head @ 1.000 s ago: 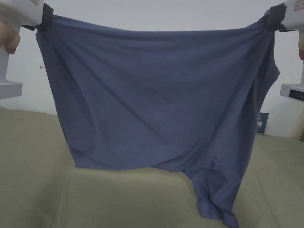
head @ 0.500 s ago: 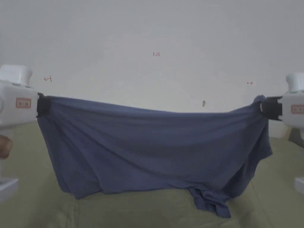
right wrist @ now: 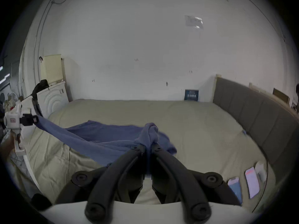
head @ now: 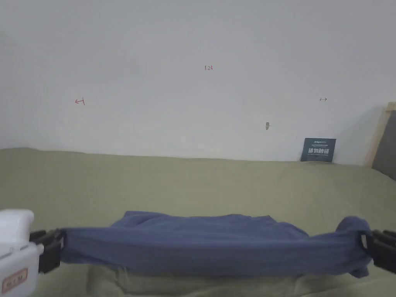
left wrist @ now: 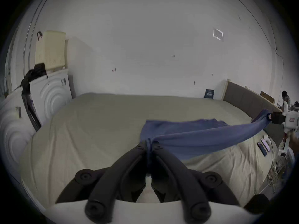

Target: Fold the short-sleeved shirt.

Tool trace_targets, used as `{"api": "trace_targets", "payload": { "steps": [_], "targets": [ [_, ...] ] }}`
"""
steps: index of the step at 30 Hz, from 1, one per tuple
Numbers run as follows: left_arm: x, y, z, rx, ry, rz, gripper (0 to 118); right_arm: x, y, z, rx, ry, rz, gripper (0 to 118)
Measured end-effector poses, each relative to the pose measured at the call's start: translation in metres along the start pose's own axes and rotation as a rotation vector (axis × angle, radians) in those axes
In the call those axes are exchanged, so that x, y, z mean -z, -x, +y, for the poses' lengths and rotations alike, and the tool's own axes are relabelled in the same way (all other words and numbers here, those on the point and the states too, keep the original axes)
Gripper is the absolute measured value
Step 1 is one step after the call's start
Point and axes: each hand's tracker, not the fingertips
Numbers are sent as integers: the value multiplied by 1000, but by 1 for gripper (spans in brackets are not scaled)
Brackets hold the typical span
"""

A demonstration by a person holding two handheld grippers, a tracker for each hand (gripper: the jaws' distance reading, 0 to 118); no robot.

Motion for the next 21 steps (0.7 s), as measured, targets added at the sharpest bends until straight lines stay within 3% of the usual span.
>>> {"api": "trace_targets", "payload": {
  "steps": [3,7,13,21],
  "targets": [
    [-12,2,-37,1,33,-12,5,-14,-1,-38,75,62,-6,9],
    [-23,3,-69,6,71,-24,5,-26,-7,-81,111,97,-13,9],
    [-31,2,-109,36,135,-13,5,-47,-8,-122,131,143,5,9],
    [-29,-3,-156,81,240,-52,5,-46,-30,-160,161,237,-48,9]
  ]
}}
